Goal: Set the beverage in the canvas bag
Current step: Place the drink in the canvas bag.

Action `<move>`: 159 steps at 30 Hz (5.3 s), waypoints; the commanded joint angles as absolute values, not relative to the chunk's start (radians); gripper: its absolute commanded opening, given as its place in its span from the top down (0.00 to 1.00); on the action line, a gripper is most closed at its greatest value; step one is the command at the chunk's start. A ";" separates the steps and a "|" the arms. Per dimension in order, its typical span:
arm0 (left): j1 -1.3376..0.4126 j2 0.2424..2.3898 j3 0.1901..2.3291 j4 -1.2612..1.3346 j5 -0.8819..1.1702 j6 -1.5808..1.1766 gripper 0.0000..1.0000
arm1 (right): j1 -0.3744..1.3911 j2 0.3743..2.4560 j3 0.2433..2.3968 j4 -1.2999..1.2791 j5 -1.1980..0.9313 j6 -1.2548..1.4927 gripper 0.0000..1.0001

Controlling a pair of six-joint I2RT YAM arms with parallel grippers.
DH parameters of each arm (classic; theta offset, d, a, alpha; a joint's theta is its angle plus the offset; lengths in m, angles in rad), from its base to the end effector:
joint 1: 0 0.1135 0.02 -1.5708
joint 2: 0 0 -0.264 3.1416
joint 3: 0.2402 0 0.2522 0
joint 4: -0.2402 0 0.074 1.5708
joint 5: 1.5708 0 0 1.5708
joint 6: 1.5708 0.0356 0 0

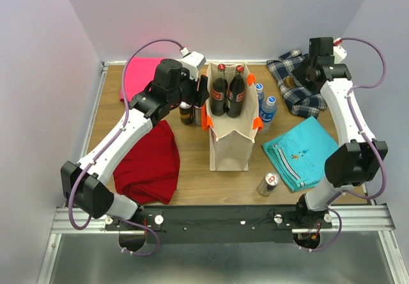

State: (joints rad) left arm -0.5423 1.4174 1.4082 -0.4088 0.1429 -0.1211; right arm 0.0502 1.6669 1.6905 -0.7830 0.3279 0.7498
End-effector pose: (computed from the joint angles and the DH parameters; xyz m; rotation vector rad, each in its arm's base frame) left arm 0.2757 -0.1721 0.3878 0.5161 1.9628 -0.5664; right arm 0.3670 0.0070 0.3679 0.9316 2.0820 0.0339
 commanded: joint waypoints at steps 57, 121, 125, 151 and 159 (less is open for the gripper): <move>-0.537 1.488 1.506 -0.390 0.046 -0.143 0.31 | 0.141 1.588 2.335 -0.982 -0.387 0.407 0.99; -0.535 1.437 1.359 -0.368 0.273 -0.221 0.51 | 0.643 1.813 1.878 -0.782 0.370 0.462 0.99; -0.537 1.436 1.345 -0.391 0.267 -0.212 0.57 | 0.643 1.824 1.861 -0.749 0.374 0.465 0.99; -0.535 1.399 1.335 -0.439 0.196 -0.175 1.00 | 0.710 1.953 1.865 -0.707 0.463 0.448 0.99; -0.535 1.384 1.319 -0.436 0.161 -0.172 1.00 | 0.719 1.985 1.853 -0.686 0.483 0.448 0.99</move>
State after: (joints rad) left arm -0.5385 1.4261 1.3331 -0.4282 0.1982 -0.1871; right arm 0.7063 1.9728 1.8534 -0.7864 0.4156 0.4438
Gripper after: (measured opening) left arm 0.012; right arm 0.622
